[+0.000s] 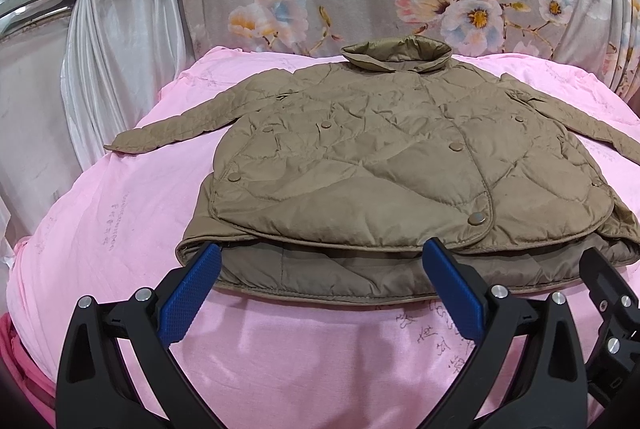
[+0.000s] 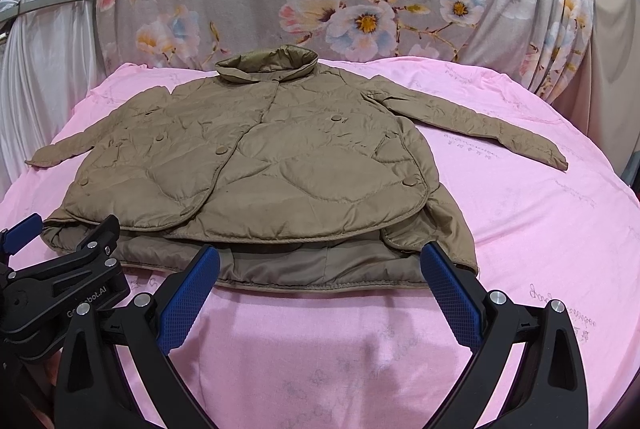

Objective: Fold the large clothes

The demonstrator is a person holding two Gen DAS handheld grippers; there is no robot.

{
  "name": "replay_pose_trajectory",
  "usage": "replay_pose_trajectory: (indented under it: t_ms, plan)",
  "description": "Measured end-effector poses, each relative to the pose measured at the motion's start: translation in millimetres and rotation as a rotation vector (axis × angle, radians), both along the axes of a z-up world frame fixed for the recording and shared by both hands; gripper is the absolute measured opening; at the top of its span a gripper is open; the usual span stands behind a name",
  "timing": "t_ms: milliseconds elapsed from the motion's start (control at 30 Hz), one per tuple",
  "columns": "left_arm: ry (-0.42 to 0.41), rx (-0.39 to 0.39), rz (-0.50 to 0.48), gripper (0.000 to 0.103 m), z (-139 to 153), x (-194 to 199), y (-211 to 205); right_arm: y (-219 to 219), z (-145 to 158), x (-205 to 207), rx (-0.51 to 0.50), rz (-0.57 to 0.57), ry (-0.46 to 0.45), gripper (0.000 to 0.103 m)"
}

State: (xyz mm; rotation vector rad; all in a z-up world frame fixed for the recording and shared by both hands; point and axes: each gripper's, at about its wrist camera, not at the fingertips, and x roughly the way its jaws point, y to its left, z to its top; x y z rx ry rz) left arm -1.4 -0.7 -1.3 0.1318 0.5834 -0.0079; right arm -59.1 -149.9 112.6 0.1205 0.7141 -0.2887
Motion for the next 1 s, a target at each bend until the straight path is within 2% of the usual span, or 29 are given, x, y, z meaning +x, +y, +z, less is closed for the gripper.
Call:
replay_pose_trajectory:
  t_ms: [400,667,800,867,1000]
  plan:
    - [0.002,0.002,0.0,0.098,-1,1,-2,-1,-1,1,0.004,-0.003,-0.003,0.098]
    - [-0.008,0.0,0.0,0.098,2,-4,0,-13,11,-5,0.056,-0.015,-0.027,0.098]
    - [0.007,-0.004,-0.016,0.098,11,-9,10,-50,31,-16,0.103,-0.055,-0.112,0.098]
    - [0.022,-0.027,-0.033,0.098,22,-6,21,-81,40,-17,0.151,-0.116,-0.148,0.098]
    - [0.032,-0.097,-0.005,0.098,45,13,47,-169,40,1,0.318,-0.246,-0.124,0.098]
